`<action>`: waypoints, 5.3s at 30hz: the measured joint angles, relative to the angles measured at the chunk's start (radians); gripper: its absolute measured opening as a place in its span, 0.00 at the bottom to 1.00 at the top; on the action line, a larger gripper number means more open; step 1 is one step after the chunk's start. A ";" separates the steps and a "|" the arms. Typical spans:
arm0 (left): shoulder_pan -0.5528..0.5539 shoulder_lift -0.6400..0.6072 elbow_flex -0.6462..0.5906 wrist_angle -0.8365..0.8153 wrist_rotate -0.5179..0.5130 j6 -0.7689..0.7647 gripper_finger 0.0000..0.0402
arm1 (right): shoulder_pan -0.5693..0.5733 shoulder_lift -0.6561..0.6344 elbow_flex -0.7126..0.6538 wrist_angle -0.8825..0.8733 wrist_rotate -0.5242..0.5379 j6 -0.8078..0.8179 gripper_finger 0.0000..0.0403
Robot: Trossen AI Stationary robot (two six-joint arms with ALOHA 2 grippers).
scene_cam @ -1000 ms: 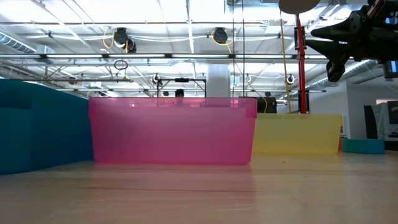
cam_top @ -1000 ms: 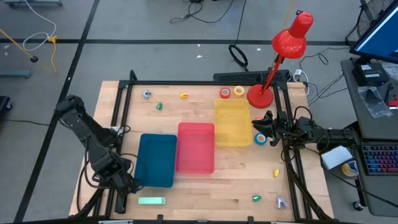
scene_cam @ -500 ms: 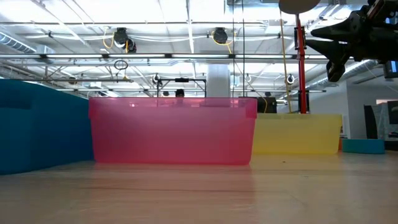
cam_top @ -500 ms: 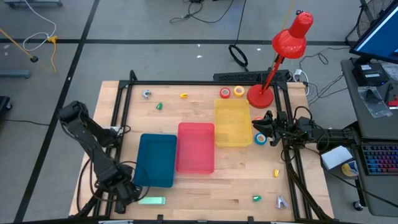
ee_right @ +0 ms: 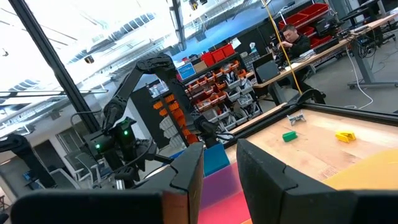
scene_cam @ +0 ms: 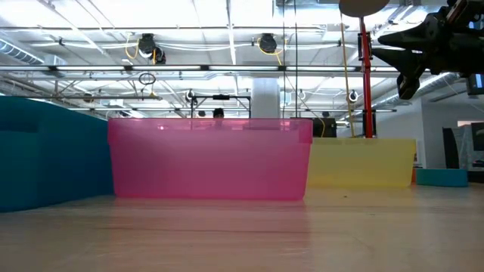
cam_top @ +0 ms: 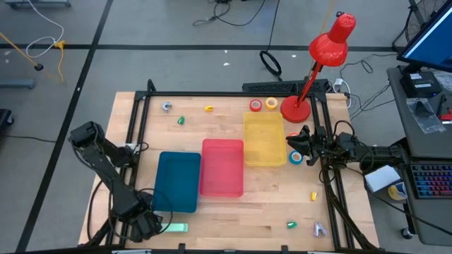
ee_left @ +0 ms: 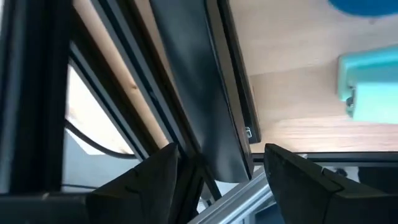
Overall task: Pick and place Stapler, Stapler remover, tape
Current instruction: Put the black stapler into the yellow bin
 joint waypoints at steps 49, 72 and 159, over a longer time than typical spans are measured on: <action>-0.014 0.089 -0.111 0.239 0.098 -0.016 0.36 | 0.000 0.000 0.000 0.000 0.000 0.000 0.22; -0.021 0.024 -0.114 0.221 0.047 -0.052 0.32 | 0.000 0.000 0.000 0.000 0.000 0.000 0.22; 0.662 -0.256 0.109 0.312 -0.401 1.031 0.32 | 0.003 1.089 0.624 0.333 -0.347 -0.304 0.22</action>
